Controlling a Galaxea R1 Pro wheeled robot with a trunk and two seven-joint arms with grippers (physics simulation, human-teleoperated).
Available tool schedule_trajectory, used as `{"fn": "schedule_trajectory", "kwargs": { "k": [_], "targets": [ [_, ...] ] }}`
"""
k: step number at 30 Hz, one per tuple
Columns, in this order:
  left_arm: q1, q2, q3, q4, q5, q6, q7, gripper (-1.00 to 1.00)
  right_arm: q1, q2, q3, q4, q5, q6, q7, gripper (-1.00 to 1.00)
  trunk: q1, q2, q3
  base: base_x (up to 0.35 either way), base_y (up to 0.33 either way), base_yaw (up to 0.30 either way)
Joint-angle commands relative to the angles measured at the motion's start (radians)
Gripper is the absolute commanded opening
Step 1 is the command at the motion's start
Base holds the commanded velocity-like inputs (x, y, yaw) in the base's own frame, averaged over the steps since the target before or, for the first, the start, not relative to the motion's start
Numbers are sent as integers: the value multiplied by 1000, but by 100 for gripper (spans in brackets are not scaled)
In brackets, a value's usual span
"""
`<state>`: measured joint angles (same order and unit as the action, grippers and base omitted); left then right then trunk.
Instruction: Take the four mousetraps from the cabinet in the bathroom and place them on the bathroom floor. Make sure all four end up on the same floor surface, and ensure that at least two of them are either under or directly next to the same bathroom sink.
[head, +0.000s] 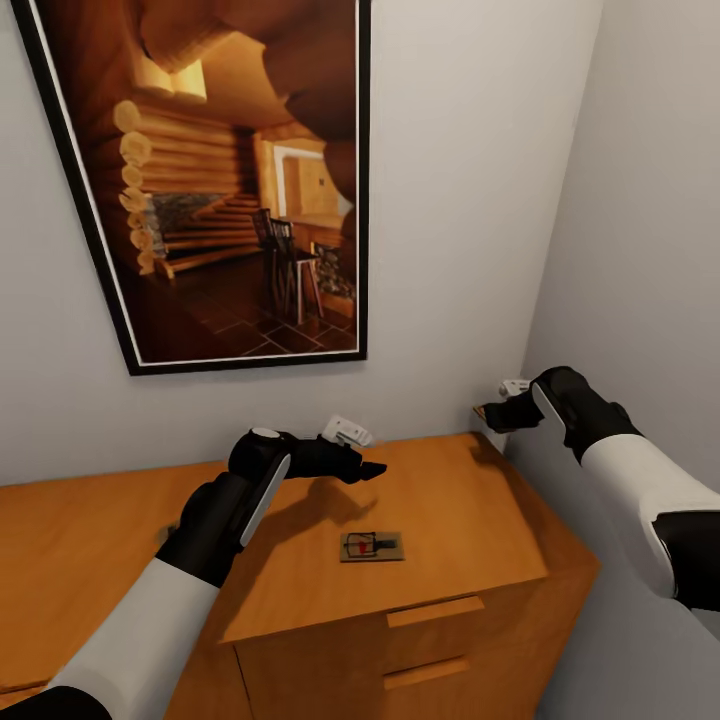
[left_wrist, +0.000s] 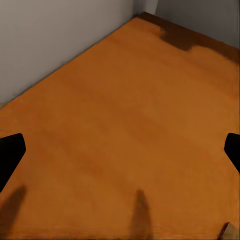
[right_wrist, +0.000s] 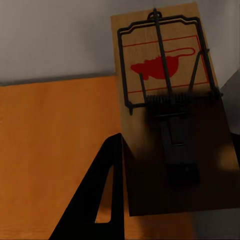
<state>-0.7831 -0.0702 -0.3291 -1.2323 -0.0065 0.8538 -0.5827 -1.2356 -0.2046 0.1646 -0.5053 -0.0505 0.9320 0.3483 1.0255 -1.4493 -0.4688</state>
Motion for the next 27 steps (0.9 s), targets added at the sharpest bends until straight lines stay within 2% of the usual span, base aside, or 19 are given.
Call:
{"fn": "schedule_trajectory", "kwargs": {
  "k": [1,15,27],
  "targets": [
    [-1,0,1,-1,0,6,-3,100,-1,-2,7,-1,-6,4,0,-100,0,-1,-1,-290,0,0],
    [-1,1,1,0,0,7,-3,100,-1,1,6,-1,-6,4,-1,-100,0,-1,-1,-331,0,0],
    [-1,1,1,0,0,7,-3,100,-1,19,2,-1,-10,-5,-2,-100,0,-1,-1,-344,0,0]
  ]
}}
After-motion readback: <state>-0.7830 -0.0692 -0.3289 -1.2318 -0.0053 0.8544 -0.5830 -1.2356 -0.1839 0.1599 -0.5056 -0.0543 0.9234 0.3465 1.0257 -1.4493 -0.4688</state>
